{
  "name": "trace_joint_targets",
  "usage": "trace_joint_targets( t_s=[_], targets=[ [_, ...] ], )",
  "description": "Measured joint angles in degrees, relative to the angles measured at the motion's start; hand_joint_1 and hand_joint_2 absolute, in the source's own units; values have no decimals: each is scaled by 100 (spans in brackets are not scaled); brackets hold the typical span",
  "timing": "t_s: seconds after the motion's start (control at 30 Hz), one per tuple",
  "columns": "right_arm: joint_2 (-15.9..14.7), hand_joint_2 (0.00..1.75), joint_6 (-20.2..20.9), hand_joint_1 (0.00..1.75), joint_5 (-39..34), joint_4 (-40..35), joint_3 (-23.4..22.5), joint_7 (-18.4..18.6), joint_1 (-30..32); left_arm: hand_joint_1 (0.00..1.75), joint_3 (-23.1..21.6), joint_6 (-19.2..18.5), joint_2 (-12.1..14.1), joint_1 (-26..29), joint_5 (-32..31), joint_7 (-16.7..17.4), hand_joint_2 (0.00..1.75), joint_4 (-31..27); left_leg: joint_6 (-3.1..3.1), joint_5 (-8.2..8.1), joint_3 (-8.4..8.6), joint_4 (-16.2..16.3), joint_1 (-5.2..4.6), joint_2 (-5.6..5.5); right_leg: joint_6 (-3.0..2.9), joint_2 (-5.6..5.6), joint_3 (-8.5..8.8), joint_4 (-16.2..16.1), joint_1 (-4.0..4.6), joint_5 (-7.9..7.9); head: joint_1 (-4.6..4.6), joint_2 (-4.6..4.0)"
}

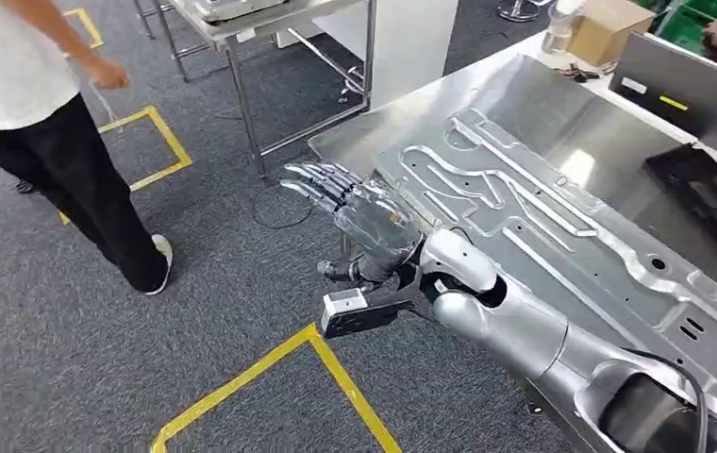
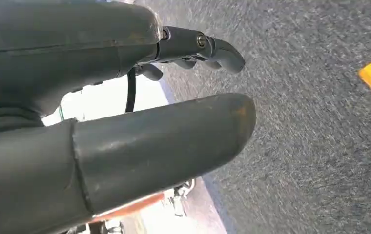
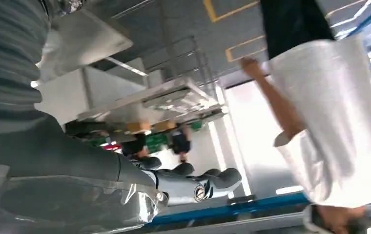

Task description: Take the parts from the cabinet and place them on the table.

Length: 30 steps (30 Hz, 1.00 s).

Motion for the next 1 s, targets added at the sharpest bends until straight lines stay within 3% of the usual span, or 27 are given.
trace_joint_targets(
  t_s=[0.03,0.1,0.13,0.17,0.2,0.23,0.3,0.33,0.37,0.4,0.47,0.5,0.53,0.57,0.6,0.63,0.67,0.7,0.8,0.83,0.87,0.9,0.97,1.0],
  targets=[
    [0,175,-2,0,7,0,6,0,26,0,0,2,0,9,0,0,0,0,-23,167,70,-163,20,24,18,-80,6,14,-6,-19,0,0],
    [0,175,-4,0,15,0,6,2,39,0,0,4,4,19,0,0,0,0,-50,651,554,-1083,46,139,73,-209,19,67,-36,-74,0,0],
    [0,175,-7,0,15,0,9,4,37,0,0,7,2,16,0,0,0,0,-63,803,807,-1540,47,356,115,-257,24,112,-28,-112,0,0],
    [0,175,-18,0,15,0,6,4,42,0,2,9,-7,3,-2,0,0,0,-18,718,850,-1607,-17,481,170,-291,6,151,22,-155,-7,0],
    [0,175,-22,0,15,0,6,4,49,0,0,20,-2,1,-2,0,0,0,56,747,817,-1620,-2,369,197,-334,12,163,25,-168,13,0],
    [0,175,-35,0,15,0,7,4,55,0,2,28,-2,13,-2,0,0,0,90,740,799,-1611,-4,318,209,-381,25,154,52,-167,11,0],
    [17,175,-42,0,15,0,9,2,86,0,0,31,-2,10,-4,0,0,0,171,757,797,-1628,-22,190,269,-484,60,131,8,-182,9,0],
    [17,175,-46,0,15,2,9,4,95,0,0,35,-2,17,-7,0,0,0,214,780,819,-1658,4,140,320,-338,57,188,-30,-260,9,0],
    [20,175,-59,0,15,2,9,2,111,0,0,35,-2,15,-9,0,0,0,232,785,818,-1660,0,95,312,-74,-25,392,-36,-418,9,0],
    [20,175,-66,0,13,11,9,2,139,0,2,35,-2,6,-11,2,0,0,266,788,812,-1660,-5,46,294,83,-218,788,-35,-642,9,0],
    [20,175,-79,0,-13,64,9,0,258,0,0,35,-2,2,-24,2,0,0,296,793,798,-1659,-31,-104,276,196,-701,1735,-18,-1018,9,0],
    [20,175,-81,0,-26,96,9,-7,322,0,0,33,-2,0,-28,2,0,0,305,797,797,-1659,-46,-185,262,206,-831,1950,-14,-1019,9,0],
    [26,175,-90,0,-37,125,9,-7,368,0,0,33,-2,1,-44,2,0,0,306,798,802,-1658,-56,-260,238,213,-817,1866,-5,-875,11,0],
    [35,175,-101,0,-53,160,9,-15,393,0,0,33,-2,3,-61,4,0,0,306,798,810,-1656,-62,-336,202,230,-686,1555,8,-641,9,0],
    [48,175,-120,0,-63,199,9,-22,409,0,0,33,-2,-1,-66,4,0,0,306,798,826,-1654,-69,-413,156,278,-453,1043,19,-347,11,0],
    [52,175,-138,0,-65,234,9,-30,419,0,0,33,-2,-1,-68,4,0,0,304,798,839,-1654,-70,-479,105,462,-198,504,31,-79,9,0],
    [55,175,-155,0,-70,265,6,-35,432,0,0,28,-17,5,-74,4,0,0,292,804,816,-1656,-50,-519,64,762,-94,299,23,-129,9,0],
    [72,175,-190,0,-83,321,6,-39,461,0,0,26,-24,-17,-77,7,0,0,254,821,789,-1632,-66,-582,72,780,-102,191,24,-107,9,0],
    [171,175,-251,0,-127,523,6,-118,533,0,0,26,-22,13,-85,13,0,0,123,876,749,-1696,-13,-803,51,562,-62,160,67,-96,11,0],
    [214,175,-273,0,-129,577,4,-129,565,0,0,24,-17,14,-92,13,0,0,115,846,742,-1639,-17,-755,19,467,2,58,-24,-42,13,0],
    [249,175,-284,0,-129,634,4,-133,594,0,0,20,-28,20,-96,15,0,2,106,734,678,-1485,-69,-383,6,399,52,-3,8,-31,6,0],
    [297,175,-306,0,-127,679,4,-135,618,0,0,20,-26,11,-109,20,0,2,89,520,514,-1160,-66,-189,-12,318,66,-14,23,-21,-2,0],
    [324,175,-323,0,-125,793,4,-133,699,0,0,20,-17,-11,-114,18,0,2,52,92,64,-250,-51,-35,-25,124,60,-5,43,-35,0,0],
    [339,175,-330,0,-120,850,4,-136,745,0,0,20,-17,-14,-114,17,0,2,29,22,-80,43,-39,-13,-23,29,57,-1,42,-44,-4,0]
  ],
)
